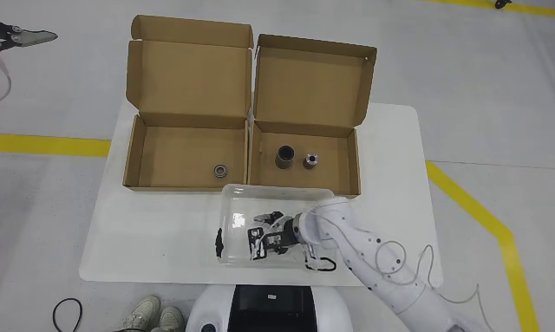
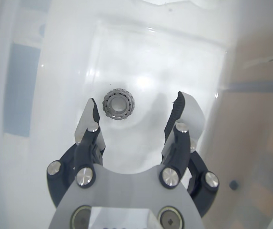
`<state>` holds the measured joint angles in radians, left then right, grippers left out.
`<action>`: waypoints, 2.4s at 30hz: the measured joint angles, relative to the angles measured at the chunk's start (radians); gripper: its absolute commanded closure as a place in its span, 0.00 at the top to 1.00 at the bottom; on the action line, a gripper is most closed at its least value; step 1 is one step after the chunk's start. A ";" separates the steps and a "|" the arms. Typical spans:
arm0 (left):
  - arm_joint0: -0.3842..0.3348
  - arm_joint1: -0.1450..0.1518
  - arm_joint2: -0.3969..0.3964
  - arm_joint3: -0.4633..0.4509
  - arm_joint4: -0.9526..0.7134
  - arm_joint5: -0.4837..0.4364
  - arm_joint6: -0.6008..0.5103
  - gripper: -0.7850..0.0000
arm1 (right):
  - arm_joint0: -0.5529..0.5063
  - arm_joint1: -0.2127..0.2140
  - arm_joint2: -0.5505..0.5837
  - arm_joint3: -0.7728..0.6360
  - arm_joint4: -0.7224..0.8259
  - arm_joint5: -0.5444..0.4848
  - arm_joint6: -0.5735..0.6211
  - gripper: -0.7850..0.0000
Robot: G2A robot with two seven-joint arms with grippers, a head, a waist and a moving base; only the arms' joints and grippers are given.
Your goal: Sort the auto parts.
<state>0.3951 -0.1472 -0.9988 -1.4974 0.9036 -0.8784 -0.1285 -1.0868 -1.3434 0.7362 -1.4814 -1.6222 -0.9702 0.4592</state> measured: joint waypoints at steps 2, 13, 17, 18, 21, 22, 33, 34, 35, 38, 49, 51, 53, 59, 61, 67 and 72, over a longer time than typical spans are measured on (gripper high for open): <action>0.000 0.000 0.000 0.000 0.000 0.000 0.000 1.00 | 0.002 -0.002 -0.003 0.000 0.004 0.022 -0.008 0.72; 0.000 0.000 0.000 0.000 0.000 0.000 0.000 1.00 | -0.033 0.013 0.030 -0.027 -0.011 0.120 -0.145 0.71; 0.000 0.000 0.000 0.000 0.000 0.000 0.000 1.00 | -0.039 0.020 0.017 -0.016 -0.015 0.050 -0.139 0.65; 0.000 0.000 0.000 0.000 0.000 0.000 0.000 1.00 | -0.039 0.021 0.013 -0.011 -0.013 0.040 -0.134 0.65; 0.000 0.000 0.000 0.000 0.000 0.000 0.000 1.00 | -0.038 0.021 0.009 -0.006 -0.008 0.040 -0.128 0.62; 0.000 0.000 0.000 0.000 0.000 0.000 0.000 1.00 | -0.037 0.022 0.008 -0.006 -0.008 0.041 -0.128 0.61; 0.000 0.000 0.000 0.000 0.000 0.000 0.000 1.00 | -0.032 0.020 -0.027 -0.006 -0.056 0.094 -0.103 0.42; 0.000 0.000 0.000 0.000 0.000 0.000 0.000 1.00 | -0.032 0.020 -0.029 -0.006 -0.059 0.099 -0.104 0.39; 0.000 0.000 0.000 0.000 0.000 0.000 0.000 1.00 | -0.032 0.020 -0.031 -0.006 -0.063 0.105 -0.106 0.34; 0.000 0.000 0.000 0.000 0.000 0.000 0.000 1.00 | -0.034 0.021 -0.034 -0.007 -0.074 0.121 -0.113 0.24; 0.000 0.000 0.000 0.000 0.000 0.000 0.000 1.00 | -0.067 0.040 0.018 -0.064 -0.032 0.138 -0.188 0.00; 0.000 0.000 0.000 0.000 0.000 0.000 0.000 1.00 | -0.077 0.047 0.040 -0.076 -0.002 0.120 -0.221 0.00; 0.000 0.000 0.000 0.000 0.000 0.000 0.000 1.00 | -0.085 0.052 0.058 -0.085 0.022 0.108 -0.246 0.00; 0.000 0.000 0.000 0.000 0.000 0.000 0.000 1.00 | -0.096 0.064 0.103 -0.100 0.108 0.071 -0.341 0.00; 0.000 0.000 0.000 0.000 0.000 0.000 0.000 1.00 | -0.093 0.064 0.115 -0.094 0.149 0.065 -0.385 0.00; 0.000 0.000 0.000 0.000 0.000 0.000 0.000 1.00 | -0.083 0.058 0.136 -0.066 0.293 0.093 -0.491 0.00; 0.000 0.000 0.000 0.000 0.000 0.000 0.000 1.00 | -0.078 0.054 0.145 -0.103 0.389 0.069 -0.611 0.00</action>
<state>0.3951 -0.1472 -0.9988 -1.4974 0.9036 -0.8784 -0.1285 -1.1647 -1.2895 0.8817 -1.5842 -1.2332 -0.9015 -0.1515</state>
